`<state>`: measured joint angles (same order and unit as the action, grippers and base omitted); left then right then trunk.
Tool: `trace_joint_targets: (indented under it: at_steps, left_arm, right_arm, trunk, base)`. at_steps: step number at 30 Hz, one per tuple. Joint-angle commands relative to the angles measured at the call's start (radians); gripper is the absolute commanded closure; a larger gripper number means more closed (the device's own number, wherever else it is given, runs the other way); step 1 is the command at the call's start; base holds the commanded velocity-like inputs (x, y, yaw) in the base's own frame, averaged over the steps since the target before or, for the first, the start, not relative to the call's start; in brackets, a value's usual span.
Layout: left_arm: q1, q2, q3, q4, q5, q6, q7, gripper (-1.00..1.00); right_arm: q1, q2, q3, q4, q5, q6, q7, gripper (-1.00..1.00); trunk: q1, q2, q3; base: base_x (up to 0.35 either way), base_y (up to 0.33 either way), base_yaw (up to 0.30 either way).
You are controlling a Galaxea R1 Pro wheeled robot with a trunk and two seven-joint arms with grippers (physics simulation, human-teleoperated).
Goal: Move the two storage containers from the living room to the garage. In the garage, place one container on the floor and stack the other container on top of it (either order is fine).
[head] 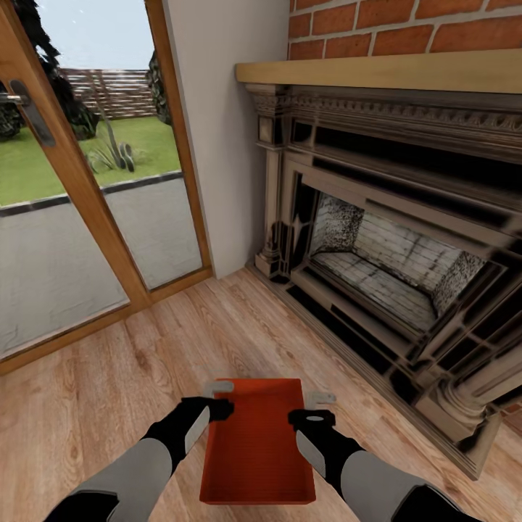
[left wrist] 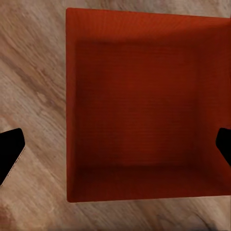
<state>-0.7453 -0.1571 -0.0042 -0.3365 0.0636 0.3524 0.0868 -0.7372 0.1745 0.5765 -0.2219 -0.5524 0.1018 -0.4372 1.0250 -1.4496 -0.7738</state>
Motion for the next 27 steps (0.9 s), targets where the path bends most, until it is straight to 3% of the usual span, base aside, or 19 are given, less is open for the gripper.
trace_joint_targets:
  at_steps: [1, 10, 18, 19, 23, 27]
  left_arm:
    - [0.0, 0.0, -0.001, -0.005, 0.007, 0.005, 0.005, -1.0]
    - [0.0, 0.002, -0.016, -0.055, 0.007, 0.007, 0.061, -1.0]
    - [0.001, 0.0, -0.017, 0.007, 0.01, 0.003, 0.059, -1.0]
    - [0.0, 0.0, -0.016, 0.02, 0.01, 0.0, 0.059, -1.0]
    - [0.0, 0.0, -0.015, 0.087, 0.013, -0.039, 0.058, -1.0]
    - [0.001, 0.001, -0.015, 0.117, 0.013, -0.053, 0.058, -1.0]
  right_arm:
    - [-0.001, 0.0, 0.005, -0.003, 0.0, 0.007, -0.007, -1.0]
    - [-0.001, 0.0, 0.005, -0.014, 0.002, 0.011, -0.01, -1.0]
    - [-0.001, 0.0, 0.005, 0.047, -0.003, 0.007, 0.014, -1.0]
    - [0.0, 0.0, 0.005, 0.067, -0.003, 0.005, 0.026, -1.0]
    - [0.001, 0.0, 0.004, 0.163, -0.003, -0.015, 0.212, -1.0]
    - [0.001, 0.0, 0.005, 0.189, -0.002, -0.076, 0.255, -1.0]
  trunk:
    - [0.0, 0.0, -0.001]
    - [0.0, 0.0, -0.001]
    - [0.0, 0.0, -0.001]
    - [0.0, 0.0, -0.001]
    - [0.0, 0.0, -0.001]
    - [0.0, 0.0, -0.001]
  base:
    - [0.0, 0.0, 0.0]
    - [0.0, 0.0, 0.0]
    - [0.0, 0.0, 0.0]
    - [0.0, 0.0, 0.0]
    - [0.0, 0.0, 0.0]
    - [0.0, 0.0, 0.0]
